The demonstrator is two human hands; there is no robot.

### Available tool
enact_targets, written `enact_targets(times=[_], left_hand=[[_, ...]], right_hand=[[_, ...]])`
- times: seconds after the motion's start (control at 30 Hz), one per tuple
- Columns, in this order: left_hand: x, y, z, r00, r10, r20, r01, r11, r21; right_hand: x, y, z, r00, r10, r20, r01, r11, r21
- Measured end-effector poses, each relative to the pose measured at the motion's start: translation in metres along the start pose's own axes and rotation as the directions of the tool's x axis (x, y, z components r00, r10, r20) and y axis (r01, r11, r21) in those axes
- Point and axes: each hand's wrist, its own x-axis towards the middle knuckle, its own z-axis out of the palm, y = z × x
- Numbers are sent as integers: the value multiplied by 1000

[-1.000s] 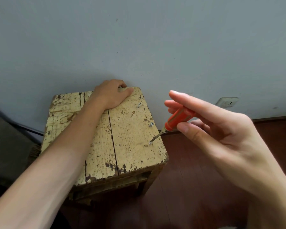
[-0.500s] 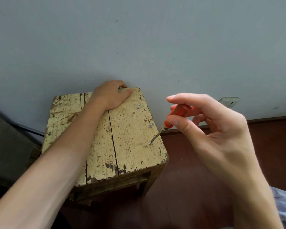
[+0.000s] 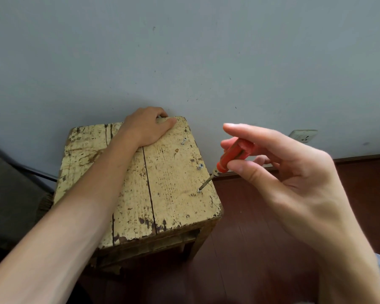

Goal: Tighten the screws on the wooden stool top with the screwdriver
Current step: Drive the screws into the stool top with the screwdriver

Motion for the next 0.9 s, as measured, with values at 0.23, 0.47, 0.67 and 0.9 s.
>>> enact_targets(times=[0.23, 0.47, 0.67, 0.9], left_hand=[[0, 1, 1, 1000, -1, 2, 1, 1000, -3], [1, 0, 1, 1000, 11, 4, -11, 1000, -10], [1, -2, 2, 1000, 8, 0, -8, 1000, -6], [1, -2, 2, 1000, 6, 2, -6, 1000, -8]], right_hand=[[4, -1, 7, 996, -55, -68, 47, 993, -109], [-2, 0, -12, 994, 33, 100, -35, 999, 21], [-2, 1, -8, 998, 30, 48, -31, 999, 9], [2, 0, 3, 999, -5, -51, 0, 997, -80]])
